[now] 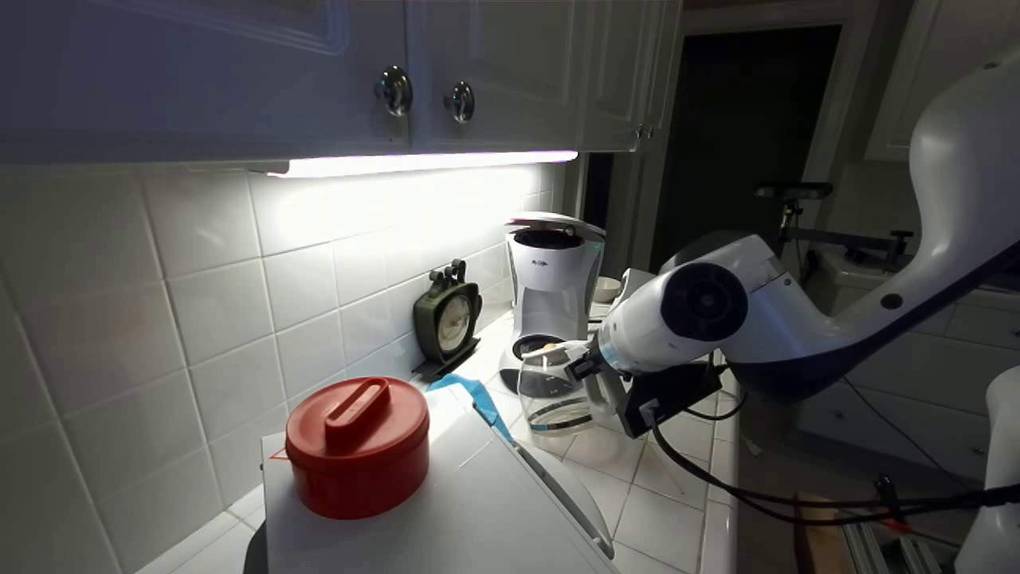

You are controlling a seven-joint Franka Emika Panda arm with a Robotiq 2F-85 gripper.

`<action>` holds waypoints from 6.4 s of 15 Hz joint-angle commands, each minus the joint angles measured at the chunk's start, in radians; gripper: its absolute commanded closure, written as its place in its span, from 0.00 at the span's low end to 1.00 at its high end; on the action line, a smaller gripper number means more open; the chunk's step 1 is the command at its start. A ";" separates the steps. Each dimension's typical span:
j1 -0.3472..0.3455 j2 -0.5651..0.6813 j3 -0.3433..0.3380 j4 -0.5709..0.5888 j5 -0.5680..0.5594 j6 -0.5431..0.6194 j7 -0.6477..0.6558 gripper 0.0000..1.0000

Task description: Put the coffee jar on the coffeemaker

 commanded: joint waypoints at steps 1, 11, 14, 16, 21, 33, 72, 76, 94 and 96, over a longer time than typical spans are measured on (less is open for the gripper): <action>0.032 -0.008 -0.026 0.001 -0.031 -0.010 0.015 1.00; 0.047 0.027 -0.108 -0.029 0.153 0.241 -0.170 1.00; 0.041 0.044 -0.121 -0.034 0.247 0.277 -0.254 1.00; 0.037 0.057 -0.123 -0.036 0.298 0.289 -0.303 1.00; 0.029 0.076 -0.119 -0.034 0.386 0.292 -0.384 0.91; 0.029 0.050 -0.099 -0.049 0.425 0.273 -0.435 0.02; 0.003 0.017 -0.061 -0.051 0.447 0.200 -0.390 0.91; 0.005 0.041 -0.073 -0.056 0.471 0.238 -0.417 0.91; -0.004 0.042 -0.112 -0.051 0.683 0.320 -0.632 0.00; -0.010 0.026 -0.116 -0.040 0.721 0.320 -0.684 0.00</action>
